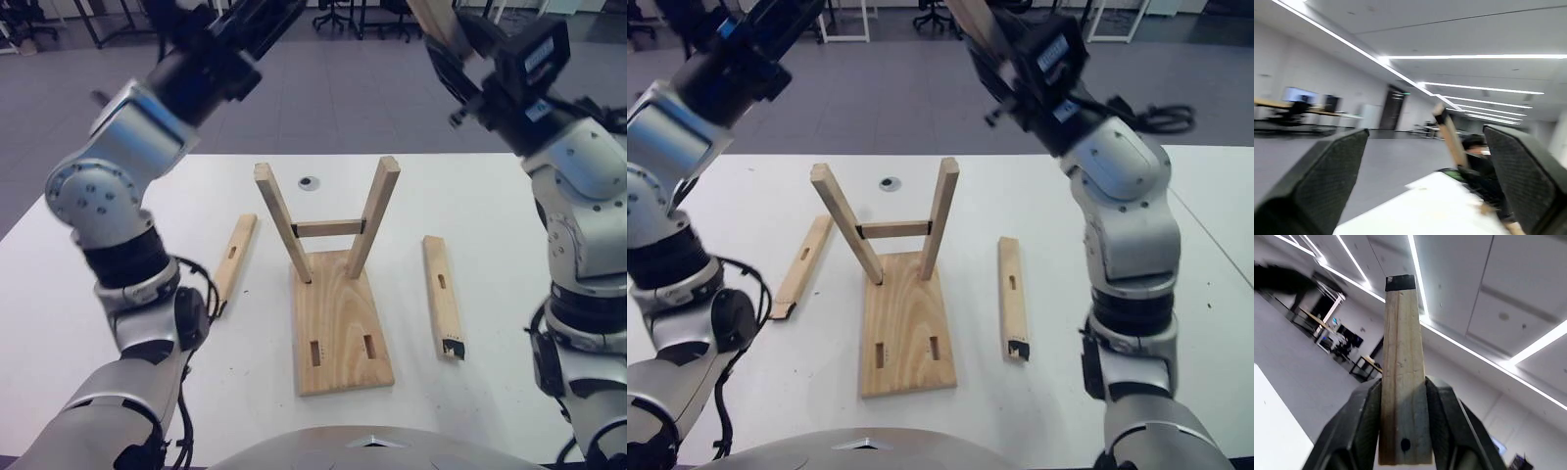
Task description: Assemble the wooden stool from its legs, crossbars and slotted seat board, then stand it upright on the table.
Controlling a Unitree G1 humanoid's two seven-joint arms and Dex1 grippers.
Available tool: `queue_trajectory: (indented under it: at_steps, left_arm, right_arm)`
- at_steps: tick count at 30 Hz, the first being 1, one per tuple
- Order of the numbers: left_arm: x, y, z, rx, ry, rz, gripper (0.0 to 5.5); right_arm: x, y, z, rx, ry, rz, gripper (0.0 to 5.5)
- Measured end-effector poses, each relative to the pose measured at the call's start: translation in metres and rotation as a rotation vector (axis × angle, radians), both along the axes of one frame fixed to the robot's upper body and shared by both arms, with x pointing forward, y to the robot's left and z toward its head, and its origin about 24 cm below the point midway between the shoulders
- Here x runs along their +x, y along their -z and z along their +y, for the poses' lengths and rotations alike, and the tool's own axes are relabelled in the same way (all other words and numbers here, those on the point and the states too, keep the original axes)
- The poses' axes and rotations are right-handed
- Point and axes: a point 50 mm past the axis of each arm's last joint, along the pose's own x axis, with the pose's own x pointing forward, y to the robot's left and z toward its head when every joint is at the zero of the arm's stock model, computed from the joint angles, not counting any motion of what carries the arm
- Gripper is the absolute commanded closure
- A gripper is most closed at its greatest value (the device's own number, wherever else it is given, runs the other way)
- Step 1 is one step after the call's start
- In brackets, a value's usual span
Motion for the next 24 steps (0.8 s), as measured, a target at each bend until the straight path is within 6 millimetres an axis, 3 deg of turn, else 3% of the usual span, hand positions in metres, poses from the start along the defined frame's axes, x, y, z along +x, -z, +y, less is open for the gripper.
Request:
queue_trajectory:
  at_steps: [5,10,20,24]
  left_arm:
    - [0.004,0.001,-0.009,-0.05,0.065,0.069,1.8]
    - [0.002,-0.002,-0.007,-0.074,0.058,0.054,3.01]
    - [-0.002,-0.009,-0.004,-0.136,0.048,0.011,4.88]
    - [-0.001,-0.008,-0.002,-0.15,0.026,0.018,5.08]
  right_arm:
    - [-0.005,0.004,0.026,-0.048,-0.146,-0.001,4.18]
    - [-0.005,0.008,0.028,-0.057,-0.154,0.004,4.18]
    - [0.001,0.016,0.031,-0.042,-0.15,0.045,4.18]
    - [0.0,0.016,0.034,-0.018,-0.18,0.055,4.18]
